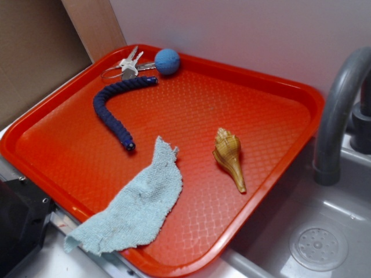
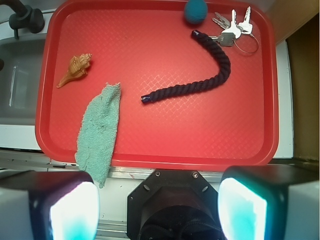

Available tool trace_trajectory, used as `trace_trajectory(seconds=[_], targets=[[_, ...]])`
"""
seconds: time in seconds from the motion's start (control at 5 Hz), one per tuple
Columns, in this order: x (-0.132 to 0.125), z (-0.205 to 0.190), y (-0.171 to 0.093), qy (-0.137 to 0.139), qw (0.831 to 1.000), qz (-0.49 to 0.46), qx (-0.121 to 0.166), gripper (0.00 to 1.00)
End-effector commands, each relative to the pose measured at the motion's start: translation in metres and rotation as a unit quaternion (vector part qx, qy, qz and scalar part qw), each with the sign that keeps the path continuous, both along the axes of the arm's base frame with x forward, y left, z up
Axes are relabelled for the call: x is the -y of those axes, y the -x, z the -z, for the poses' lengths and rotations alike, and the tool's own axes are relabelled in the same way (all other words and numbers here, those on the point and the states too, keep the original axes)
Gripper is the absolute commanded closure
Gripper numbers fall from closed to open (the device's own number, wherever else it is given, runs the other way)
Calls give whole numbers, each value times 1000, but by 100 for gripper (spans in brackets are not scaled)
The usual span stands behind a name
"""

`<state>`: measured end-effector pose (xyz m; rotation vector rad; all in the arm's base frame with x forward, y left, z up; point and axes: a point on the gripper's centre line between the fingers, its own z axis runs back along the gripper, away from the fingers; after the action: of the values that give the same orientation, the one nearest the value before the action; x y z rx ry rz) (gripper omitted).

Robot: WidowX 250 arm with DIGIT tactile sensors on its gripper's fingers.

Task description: Grab the blue ball.

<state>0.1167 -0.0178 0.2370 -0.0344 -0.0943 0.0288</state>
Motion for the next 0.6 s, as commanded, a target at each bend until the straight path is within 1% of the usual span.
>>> trace_trajectory(seconds=[0.0, 0.2, 0.4], targets=[[0, 0, 0, 0, 1000, 0, 0, 0], [-31, 44, -50, -31, 997, -75, 10, 0], [-57, 64, -100, -41, 992, -110, 45, 0]])
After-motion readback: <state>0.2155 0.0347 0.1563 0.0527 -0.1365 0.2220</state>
